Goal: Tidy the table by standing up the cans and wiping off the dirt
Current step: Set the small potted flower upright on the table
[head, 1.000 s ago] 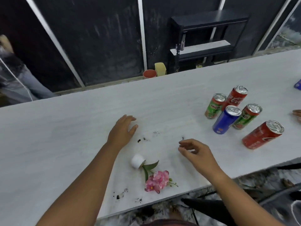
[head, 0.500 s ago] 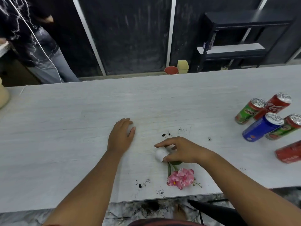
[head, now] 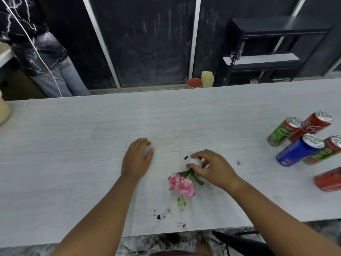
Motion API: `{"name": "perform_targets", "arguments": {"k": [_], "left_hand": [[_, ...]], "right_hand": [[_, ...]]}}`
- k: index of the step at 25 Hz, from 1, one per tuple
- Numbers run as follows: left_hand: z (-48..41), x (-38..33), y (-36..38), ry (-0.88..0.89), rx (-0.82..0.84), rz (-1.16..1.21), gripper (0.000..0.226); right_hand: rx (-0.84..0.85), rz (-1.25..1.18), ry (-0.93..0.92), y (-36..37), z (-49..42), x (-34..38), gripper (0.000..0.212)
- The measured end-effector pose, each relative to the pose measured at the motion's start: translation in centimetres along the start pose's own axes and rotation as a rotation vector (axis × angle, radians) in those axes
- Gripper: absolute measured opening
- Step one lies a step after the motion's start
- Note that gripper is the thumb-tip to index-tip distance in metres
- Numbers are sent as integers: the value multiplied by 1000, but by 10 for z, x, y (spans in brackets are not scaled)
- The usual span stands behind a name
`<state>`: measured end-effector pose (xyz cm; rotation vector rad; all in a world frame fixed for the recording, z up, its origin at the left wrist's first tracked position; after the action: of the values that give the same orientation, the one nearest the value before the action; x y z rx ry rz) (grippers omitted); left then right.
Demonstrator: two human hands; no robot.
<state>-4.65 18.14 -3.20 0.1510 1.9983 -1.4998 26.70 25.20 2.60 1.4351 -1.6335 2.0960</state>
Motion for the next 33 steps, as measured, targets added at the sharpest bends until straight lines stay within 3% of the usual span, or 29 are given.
{"name": "perform_targets", "arguments": {"k": [9, 25, 28, 33], "left_hand": [[-1, 3, 4, 3, -28, 8, 34], [-3, 11, 11, 24, -51, -3, 32], [-4, 13, 13, 31, -58, -11, 31], [-6, 20, 16, 46, -75, -35, 38]], "right_hand": [[-160, -380, 265, -5, 4, -16, 8], [-103, -781, 329, -12, 5, -39, 29], [-196, -777, 315, -19, 7, -47, 39], [-503, -547, 387, -68, -1, -81, 31]]}}
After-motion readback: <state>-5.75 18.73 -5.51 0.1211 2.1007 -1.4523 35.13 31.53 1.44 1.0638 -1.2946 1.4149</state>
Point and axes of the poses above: each hand's wrist, its own z-axis away from the middle knuckle, its own y-axis out of the palm, x = y × z, the point moved 1 cm from there along -z, towards the middle knuckle, and after that the axes turned 5 degrees about -y, right-handed, at the moved point
